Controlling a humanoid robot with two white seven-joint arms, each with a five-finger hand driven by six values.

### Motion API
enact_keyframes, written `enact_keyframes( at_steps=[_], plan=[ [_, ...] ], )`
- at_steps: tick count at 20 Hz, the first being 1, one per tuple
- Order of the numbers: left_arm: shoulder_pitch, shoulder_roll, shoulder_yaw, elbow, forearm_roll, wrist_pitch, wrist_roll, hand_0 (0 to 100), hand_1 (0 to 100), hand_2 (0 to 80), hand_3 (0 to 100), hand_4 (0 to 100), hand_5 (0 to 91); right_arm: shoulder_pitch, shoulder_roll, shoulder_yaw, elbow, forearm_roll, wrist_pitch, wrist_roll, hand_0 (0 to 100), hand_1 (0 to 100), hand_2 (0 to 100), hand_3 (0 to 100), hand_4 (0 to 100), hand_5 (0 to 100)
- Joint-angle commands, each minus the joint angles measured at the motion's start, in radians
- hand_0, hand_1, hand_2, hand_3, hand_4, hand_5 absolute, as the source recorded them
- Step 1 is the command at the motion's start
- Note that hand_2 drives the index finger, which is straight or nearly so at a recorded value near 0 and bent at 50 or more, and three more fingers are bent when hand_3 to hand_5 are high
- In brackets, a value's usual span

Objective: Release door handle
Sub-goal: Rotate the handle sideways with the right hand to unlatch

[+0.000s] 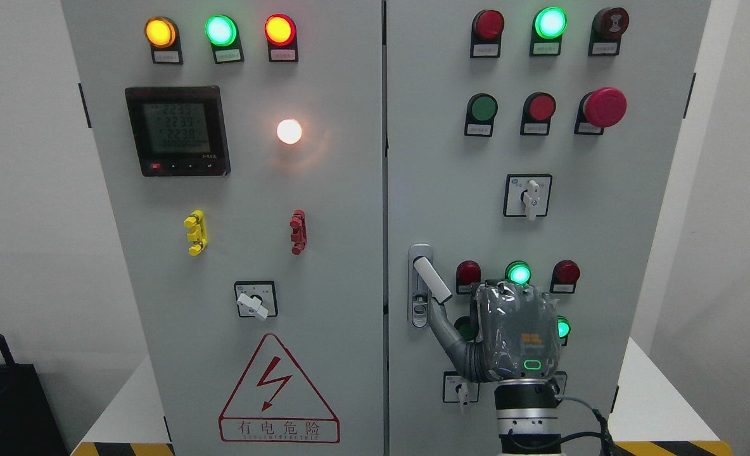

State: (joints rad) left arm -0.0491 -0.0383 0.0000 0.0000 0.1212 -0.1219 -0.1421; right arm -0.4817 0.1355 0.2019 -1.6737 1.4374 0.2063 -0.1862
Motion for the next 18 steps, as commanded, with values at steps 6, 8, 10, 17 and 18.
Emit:
enact_keyframes(
  at_steps=[6,8,10,17,18],
  plan=[
    [0.000,0.000,0.011,0.017,0.000,0.001,-0.001,12,39,0.0,0,0,0.0,-0.006,0.000,-0.012,-0.001,0.000,-0.001,-0.001,40,16,94,100,95,98],
    [0.000,0.000,0.011,0.017,0.000,0.001,-0.001,12,39,0.0,0,0,0.0,-0.006,0.000,-0.013,-0.003,0.000,-0.001,-0.001,40,16,94,100,95,98],
    [0.000,0.000,0.011,0.017,0.000,-0.001,-0.001,12,39,0.0,0,0,0.0,-0.006,0.000,-0.015,-0.001,0.000,-0.001,0.001,40,16,94,100,95,98],
    [0.000,0.000,0.011,0.017,0.000,0.001,-0.001,12,39,0.0,0,0,0.0,-0.011,-0.002,-0.018,-0.001,-0.002,-0.002,0.002,40,16,94,100,95,98],
    [0.000,0.000,0.011,0.017,0.000,0.001,-0.001,12,39,0.0,0,0,0.0,-0.011,-0.002,-0.018,-0.001,-0.002,-0.002,0.002,40,16,94,100,95,98]
  ],
)
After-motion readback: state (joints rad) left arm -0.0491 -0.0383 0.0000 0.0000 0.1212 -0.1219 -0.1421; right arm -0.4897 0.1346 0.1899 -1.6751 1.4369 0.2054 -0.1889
